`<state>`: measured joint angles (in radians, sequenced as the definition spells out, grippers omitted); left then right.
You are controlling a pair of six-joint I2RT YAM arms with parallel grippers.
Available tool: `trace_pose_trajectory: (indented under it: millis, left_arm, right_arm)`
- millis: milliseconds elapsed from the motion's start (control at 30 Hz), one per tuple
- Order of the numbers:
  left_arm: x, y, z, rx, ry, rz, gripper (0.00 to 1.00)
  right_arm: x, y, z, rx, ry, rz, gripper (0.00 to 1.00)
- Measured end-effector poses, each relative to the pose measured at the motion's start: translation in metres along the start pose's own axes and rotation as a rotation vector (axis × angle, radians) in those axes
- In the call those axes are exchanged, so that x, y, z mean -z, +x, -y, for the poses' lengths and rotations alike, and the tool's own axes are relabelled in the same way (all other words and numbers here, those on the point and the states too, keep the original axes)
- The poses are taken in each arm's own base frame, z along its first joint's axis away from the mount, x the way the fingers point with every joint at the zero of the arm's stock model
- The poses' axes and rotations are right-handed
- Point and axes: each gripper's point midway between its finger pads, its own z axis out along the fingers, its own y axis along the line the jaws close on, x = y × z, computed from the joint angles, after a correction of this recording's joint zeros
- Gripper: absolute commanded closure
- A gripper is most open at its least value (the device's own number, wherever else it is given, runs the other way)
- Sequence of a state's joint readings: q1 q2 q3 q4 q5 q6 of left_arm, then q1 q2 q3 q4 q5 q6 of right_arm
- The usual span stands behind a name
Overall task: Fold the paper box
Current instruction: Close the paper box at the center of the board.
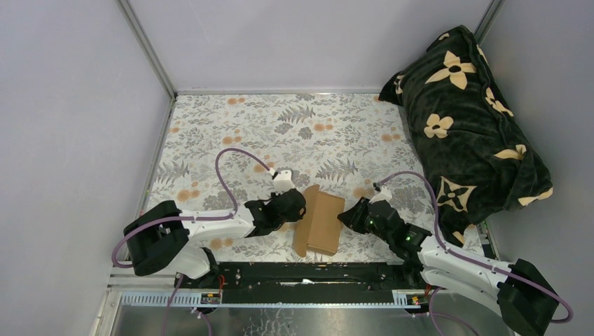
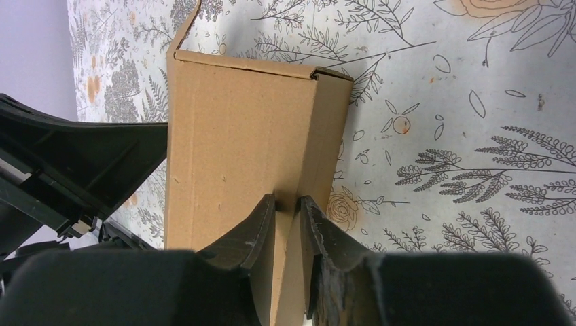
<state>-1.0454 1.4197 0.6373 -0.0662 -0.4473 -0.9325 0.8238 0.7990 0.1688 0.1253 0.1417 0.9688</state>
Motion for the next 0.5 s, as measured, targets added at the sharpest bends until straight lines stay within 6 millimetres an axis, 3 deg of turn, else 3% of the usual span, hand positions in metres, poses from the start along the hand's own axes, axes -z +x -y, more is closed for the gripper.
trace_pose_trajectory:
  millis: [500]
  left_arm:
    - [-0.0025,-0.0034,-0.0071,0.020,-0.005,0.000,0.89]
  right_arm:
    - [-0.0045,0.0030,-0.0003,-0.106,-0.039,0.029,0.77]
